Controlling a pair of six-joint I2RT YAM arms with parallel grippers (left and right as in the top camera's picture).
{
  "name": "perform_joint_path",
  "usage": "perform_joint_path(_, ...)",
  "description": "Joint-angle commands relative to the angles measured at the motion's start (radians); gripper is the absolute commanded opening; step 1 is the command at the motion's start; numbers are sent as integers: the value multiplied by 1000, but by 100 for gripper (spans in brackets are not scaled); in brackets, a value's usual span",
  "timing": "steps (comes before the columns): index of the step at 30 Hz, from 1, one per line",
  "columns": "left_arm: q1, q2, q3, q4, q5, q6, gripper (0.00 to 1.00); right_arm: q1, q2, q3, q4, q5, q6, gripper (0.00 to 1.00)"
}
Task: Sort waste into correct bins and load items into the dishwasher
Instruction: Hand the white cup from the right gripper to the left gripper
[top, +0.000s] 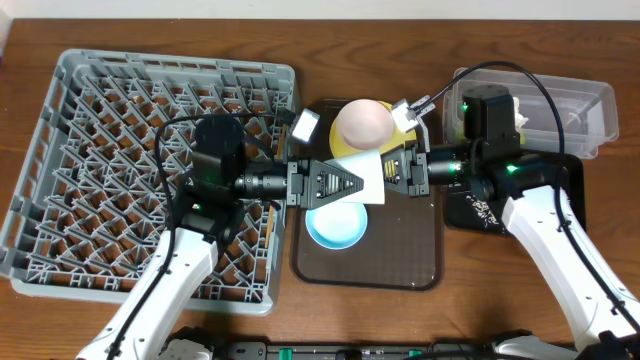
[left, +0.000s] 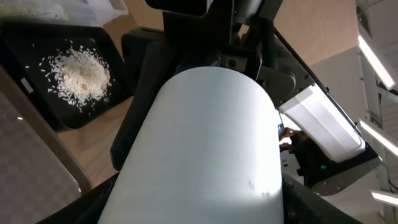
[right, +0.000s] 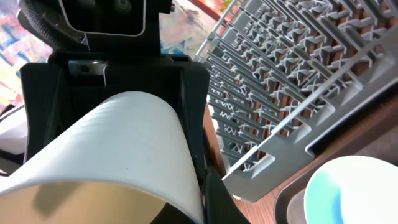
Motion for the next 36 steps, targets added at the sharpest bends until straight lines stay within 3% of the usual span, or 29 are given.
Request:
perform_joint_path(1,-3,-12,14,20,-5,3,64,-2,8,-5,-35,208,-2,1)
perform_joint_path(12,-2,-12,14,20,-5,38,64,-21,8,-5,-59,261,-1,1)
perform_joint_path(15,-2,-12,14,20,-5,50,74,-32,8,-5,-71,260,-1,1)
perform_joint_path(36,33,-12,14,20,-5,61,74,-67,8,-5,-94,257,-1,1)
